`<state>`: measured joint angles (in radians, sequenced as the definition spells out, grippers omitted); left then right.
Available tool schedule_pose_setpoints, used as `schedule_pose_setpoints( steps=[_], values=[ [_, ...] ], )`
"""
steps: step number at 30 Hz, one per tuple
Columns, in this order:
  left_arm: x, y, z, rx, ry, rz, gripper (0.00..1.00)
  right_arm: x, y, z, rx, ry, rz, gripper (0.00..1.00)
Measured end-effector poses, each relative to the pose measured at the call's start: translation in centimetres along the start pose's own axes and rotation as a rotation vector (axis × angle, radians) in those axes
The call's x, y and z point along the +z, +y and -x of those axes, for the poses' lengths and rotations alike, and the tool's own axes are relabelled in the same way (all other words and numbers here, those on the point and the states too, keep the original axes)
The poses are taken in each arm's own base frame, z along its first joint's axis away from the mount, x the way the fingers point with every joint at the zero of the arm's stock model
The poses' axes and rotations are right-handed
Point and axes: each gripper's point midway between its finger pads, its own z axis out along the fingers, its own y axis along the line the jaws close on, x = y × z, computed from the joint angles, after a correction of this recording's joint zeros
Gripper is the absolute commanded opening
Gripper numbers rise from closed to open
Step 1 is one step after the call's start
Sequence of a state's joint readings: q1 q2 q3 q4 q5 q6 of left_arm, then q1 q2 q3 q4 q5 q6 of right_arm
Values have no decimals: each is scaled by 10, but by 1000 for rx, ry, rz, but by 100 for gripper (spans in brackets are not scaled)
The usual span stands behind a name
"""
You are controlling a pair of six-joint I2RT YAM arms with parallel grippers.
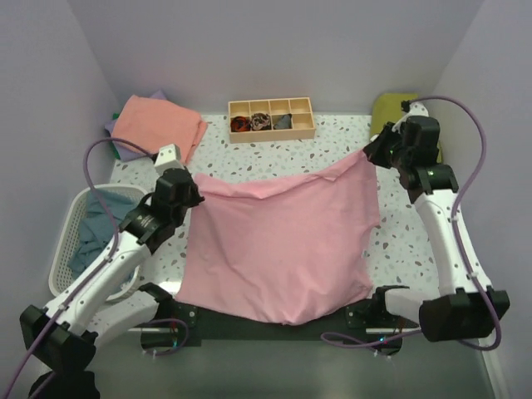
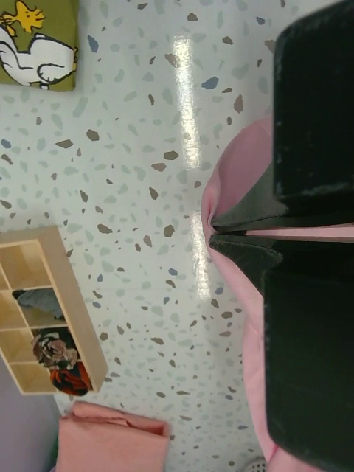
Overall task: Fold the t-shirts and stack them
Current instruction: Flatten out the tshirt
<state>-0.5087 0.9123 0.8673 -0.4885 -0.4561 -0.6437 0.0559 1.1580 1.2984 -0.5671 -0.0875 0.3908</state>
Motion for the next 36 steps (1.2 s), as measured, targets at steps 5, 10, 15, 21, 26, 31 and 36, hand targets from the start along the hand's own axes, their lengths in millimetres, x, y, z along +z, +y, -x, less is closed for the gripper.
schedule_pose_setpoints(
  steps=[5, 10, 15, 21, 26, 31, 36],
  values=[
    [51, 14, -32, 16, 7, 135, 0, 64, -24, -37, 31, 106, -66, 0],
    [93, 31, -76, 72, 76, 242, 0, 123, -36, -55, 46, 177, -94, 0],
    [125, 41, -96, 98, 94, 315, 0, 161, -39, -55, 50, 184, -95, 0],
    [140, 33, -78, 79, 54, 302, 0, 175, -24, -44, 52, 173, -19, 0],
    [102, 10, -28, 24, -34, 172, 0, 112, -1, -32, 19, 148, 68, 0],
    [5, -20, 61, -87, -236, -94, 0, -15, 42, 23, -55, -61, 202, 0],
    [-106, -38, 116, -144, -398, -399, 0, -179, 80, 67, -148, -358, 345, 0]
  ],
)
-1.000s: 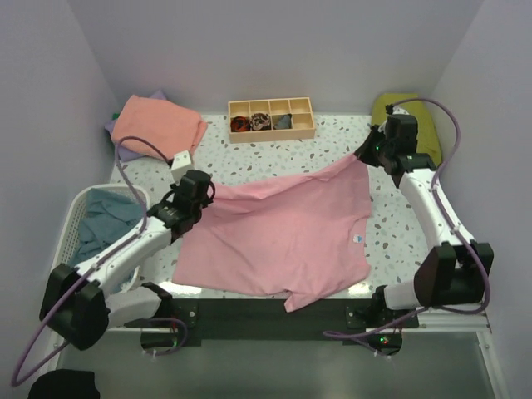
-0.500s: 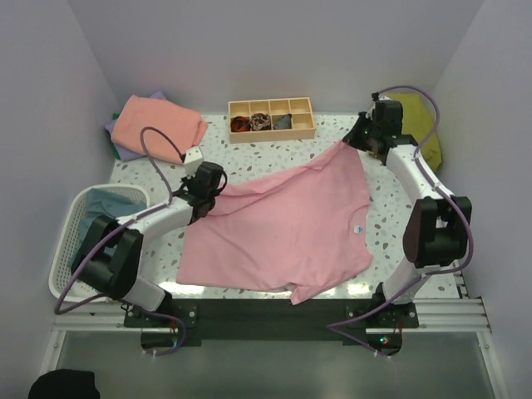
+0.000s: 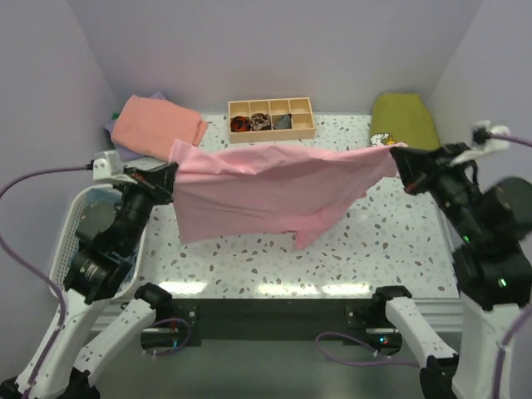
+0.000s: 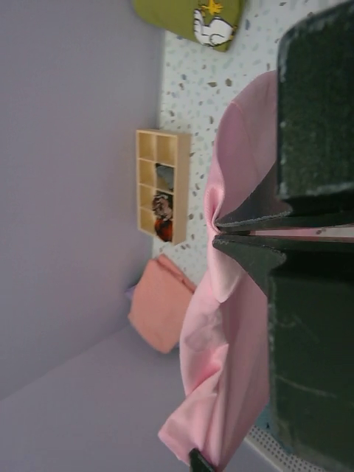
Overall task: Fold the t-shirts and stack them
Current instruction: Flatten out the tshirt
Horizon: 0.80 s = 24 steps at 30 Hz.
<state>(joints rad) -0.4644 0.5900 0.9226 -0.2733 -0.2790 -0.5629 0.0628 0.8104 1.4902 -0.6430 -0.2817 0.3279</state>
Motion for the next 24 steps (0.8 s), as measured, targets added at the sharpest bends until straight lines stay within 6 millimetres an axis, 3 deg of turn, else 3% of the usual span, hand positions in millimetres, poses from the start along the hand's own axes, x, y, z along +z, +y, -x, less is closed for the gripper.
schedule_pose_setpoints(
  steps=[3, 6, 11, 17, 21, 24],
  values=[
    [-42, -30, 36, -23, -40, -150, 0, -70, 38, 44, -59, -137, 60, 0],
    [-83, -53, 67, -33, -72, -273, 0, -121, 65, 66, -97, -218, 108, 0],
    [-145, -74, 105, -43, -121, -408, 0, -174, 91, 71, -114, -240, 163, 0],
    [-188, -87, 129, -34, -151, -486, 0, -215, 116, 78, -126, -273, 234, 0],
    [-195, -90, 128, -28, -138, -506, 0, -216, 116, 76, -114, -263, 232, 0],
    [-190, -87, 120, -26, -113, -494, 0, -205, 110, 75, -107, -248, 213, 0]
  ],
)
